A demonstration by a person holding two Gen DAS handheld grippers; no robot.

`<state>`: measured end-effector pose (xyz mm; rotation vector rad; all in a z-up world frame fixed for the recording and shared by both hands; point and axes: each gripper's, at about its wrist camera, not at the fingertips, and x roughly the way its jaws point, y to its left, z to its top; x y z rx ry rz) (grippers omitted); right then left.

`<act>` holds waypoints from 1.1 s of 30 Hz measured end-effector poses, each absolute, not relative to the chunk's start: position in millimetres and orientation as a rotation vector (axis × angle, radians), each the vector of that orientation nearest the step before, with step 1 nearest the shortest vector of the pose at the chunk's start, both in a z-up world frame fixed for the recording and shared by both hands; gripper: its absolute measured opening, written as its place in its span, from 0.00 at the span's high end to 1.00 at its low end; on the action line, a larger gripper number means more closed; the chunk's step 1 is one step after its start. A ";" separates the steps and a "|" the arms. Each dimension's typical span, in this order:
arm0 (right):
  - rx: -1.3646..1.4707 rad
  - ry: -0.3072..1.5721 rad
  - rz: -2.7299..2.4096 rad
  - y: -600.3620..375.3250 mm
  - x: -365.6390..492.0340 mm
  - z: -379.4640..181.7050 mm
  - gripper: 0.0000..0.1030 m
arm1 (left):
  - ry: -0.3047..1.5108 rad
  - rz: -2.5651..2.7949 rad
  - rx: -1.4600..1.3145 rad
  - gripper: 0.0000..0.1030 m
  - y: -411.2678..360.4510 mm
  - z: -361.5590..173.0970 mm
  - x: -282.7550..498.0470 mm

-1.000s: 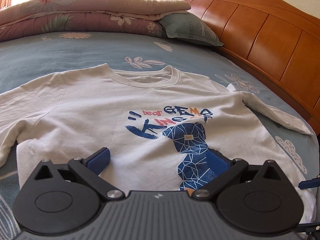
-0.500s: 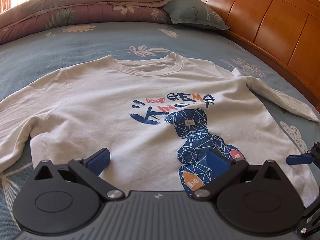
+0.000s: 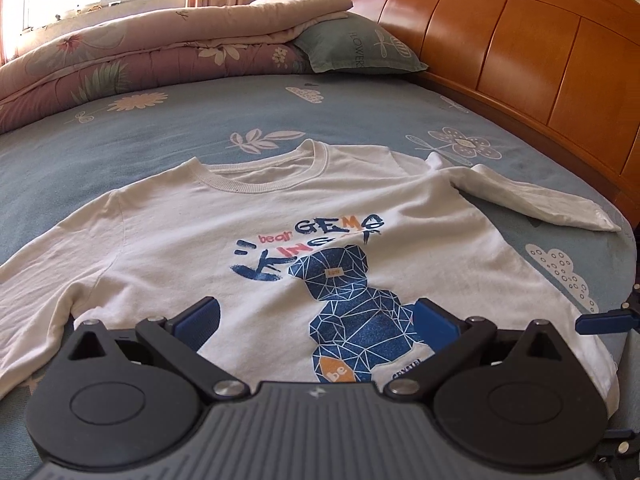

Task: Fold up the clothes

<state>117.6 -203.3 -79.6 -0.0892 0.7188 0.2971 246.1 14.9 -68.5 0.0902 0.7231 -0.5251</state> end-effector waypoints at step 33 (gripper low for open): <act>-0.124 0.684 0.419 -262.1 294.0 -50.2 0.00 | 0.741 -0.471 -0.012 0.01 24.2 -61.6 271.4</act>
